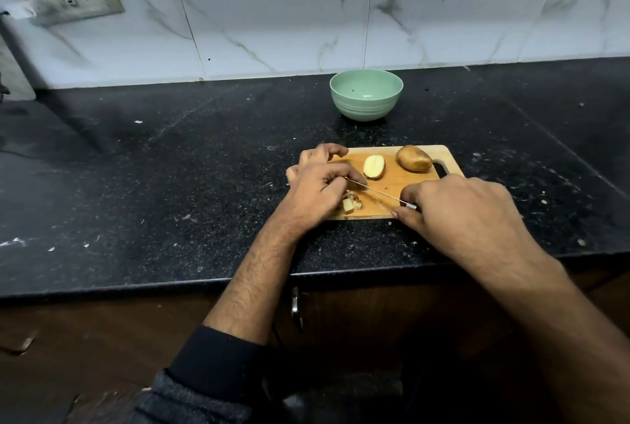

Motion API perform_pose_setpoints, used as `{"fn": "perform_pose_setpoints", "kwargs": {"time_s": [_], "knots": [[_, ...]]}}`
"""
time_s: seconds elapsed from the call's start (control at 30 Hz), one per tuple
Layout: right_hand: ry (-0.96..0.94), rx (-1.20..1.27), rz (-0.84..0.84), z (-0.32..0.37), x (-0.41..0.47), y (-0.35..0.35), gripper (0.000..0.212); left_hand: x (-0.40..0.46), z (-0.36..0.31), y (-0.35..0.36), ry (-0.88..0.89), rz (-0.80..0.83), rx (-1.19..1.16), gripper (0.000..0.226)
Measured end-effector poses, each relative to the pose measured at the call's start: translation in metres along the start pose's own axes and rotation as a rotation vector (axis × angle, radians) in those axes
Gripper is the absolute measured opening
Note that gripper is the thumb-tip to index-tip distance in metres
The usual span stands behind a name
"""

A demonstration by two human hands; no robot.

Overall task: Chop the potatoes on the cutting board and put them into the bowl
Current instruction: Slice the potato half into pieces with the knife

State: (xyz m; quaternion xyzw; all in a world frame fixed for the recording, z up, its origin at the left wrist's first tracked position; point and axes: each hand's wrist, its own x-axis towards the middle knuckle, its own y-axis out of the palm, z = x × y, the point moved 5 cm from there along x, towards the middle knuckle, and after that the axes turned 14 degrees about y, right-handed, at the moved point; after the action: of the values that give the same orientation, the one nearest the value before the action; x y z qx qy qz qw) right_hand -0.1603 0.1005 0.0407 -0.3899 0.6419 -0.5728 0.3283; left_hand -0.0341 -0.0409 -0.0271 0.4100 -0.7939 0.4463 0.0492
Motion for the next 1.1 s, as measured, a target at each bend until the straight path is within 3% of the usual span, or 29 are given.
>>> {"fn": "perform_pose_setpoints", "kwargs": {"time_s": [0.37, 0.6, 0.73, 0.87, 1.1], "knots": [[0.088, 0.057, -0.083, -0.029, -0.012, -0.011, 0.038, 0.001, 0.004, -0.002, -0.062, -0.048, -0.060, 0.050], [0.123, 0.201, -0.084, -0.032, -0.021, 0.001, 0.036, 0.001, 0.016, -0.003, -0.120, -0.133, -0.184, 0.039], [0.082, 0.266, 0.034, -0.034, -0.018, 0.020, 0.033, -0.001, 0.026, -0.003, -0.190, -0.224, -0.326, 0.038], [-0.010, 0.176, -0.010, -0.042, -0.015, 0.020, 0.033, -0.005, 0.030, -0.012, -0.258, -0.399, -0.399, 0.026], [-0.146, 0.029, -0.044, -0.049, 0.003, 0.031, 0.033, -0.005, 0.029, -0.012, -0.286, -0.419, -0.447, 0.024]]}}
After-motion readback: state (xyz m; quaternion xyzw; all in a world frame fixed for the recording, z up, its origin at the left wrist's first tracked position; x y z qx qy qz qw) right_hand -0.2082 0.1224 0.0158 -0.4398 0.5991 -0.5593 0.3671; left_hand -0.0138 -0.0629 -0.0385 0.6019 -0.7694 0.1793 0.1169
